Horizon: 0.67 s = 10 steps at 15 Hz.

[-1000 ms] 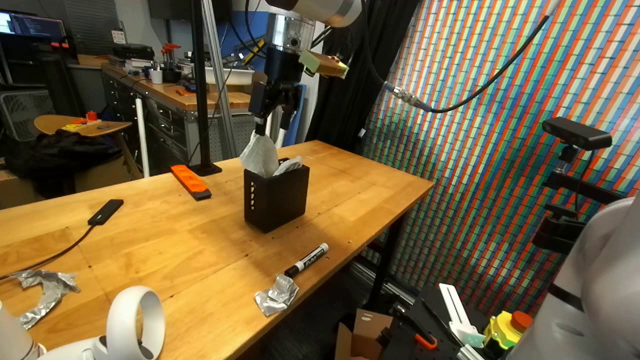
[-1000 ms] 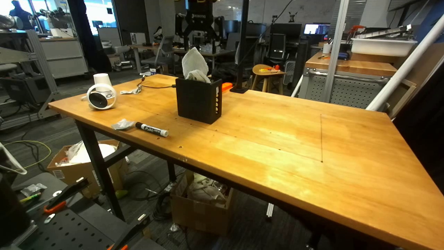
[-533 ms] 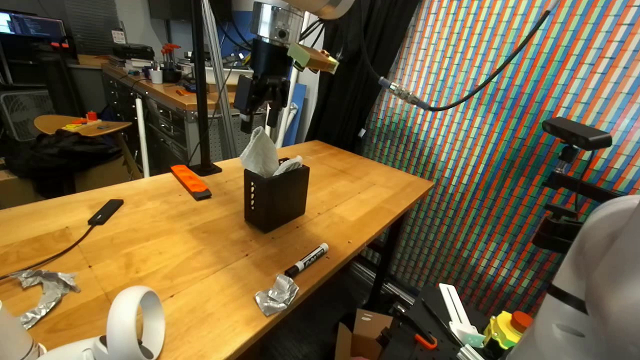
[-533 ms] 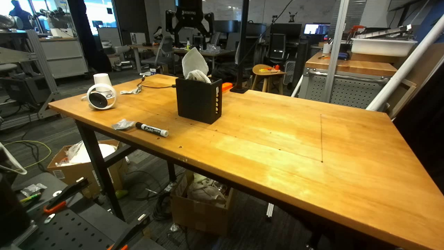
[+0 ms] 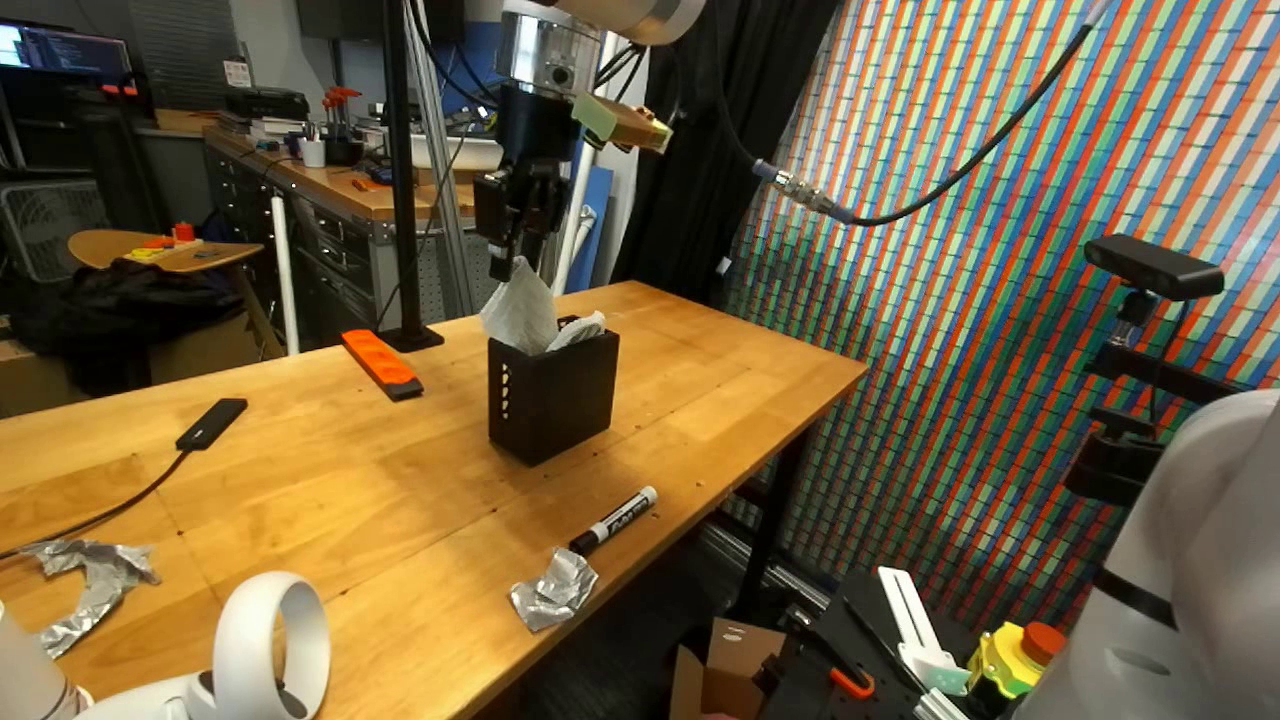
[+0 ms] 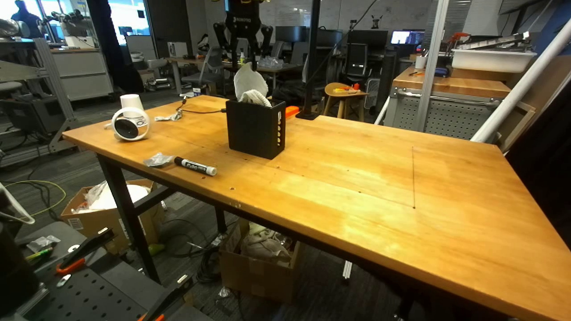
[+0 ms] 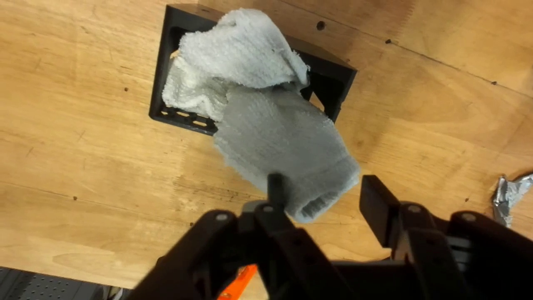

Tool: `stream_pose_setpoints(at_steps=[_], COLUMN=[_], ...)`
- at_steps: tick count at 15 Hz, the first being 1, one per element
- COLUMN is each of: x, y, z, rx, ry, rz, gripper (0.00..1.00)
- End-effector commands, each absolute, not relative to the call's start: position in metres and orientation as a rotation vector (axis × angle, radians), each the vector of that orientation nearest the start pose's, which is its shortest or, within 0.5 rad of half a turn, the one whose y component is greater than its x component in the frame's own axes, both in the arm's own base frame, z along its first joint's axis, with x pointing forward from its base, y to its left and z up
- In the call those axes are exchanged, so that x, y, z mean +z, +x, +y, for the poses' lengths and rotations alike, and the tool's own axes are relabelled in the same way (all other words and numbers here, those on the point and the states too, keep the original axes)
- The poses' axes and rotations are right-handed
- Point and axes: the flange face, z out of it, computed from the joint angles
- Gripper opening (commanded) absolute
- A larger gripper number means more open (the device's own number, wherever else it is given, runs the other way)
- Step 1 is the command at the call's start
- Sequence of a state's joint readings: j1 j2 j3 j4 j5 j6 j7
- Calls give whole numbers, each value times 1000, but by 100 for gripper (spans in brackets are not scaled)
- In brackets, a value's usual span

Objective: Put the cloth in the black box

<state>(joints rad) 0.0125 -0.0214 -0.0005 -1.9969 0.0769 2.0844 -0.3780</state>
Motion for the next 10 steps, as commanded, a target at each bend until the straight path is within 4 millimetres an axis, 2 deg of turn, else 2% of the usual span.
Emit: stream_pose_setpoints(at_steps=[1, 2, 5, 7, 10], x=[483, 482, 478, 474, 466], y=[563, 562, 560, 559, 559], z=[3, 1, -5, -10, -17], rx=[-208, -205, -189, -175, -149], ry=[-3028, -3029, -3033, -3038, -3054], rz=[-555, -555, -546, -536, -518], gripper=[21, 15, 6, 12, 12])
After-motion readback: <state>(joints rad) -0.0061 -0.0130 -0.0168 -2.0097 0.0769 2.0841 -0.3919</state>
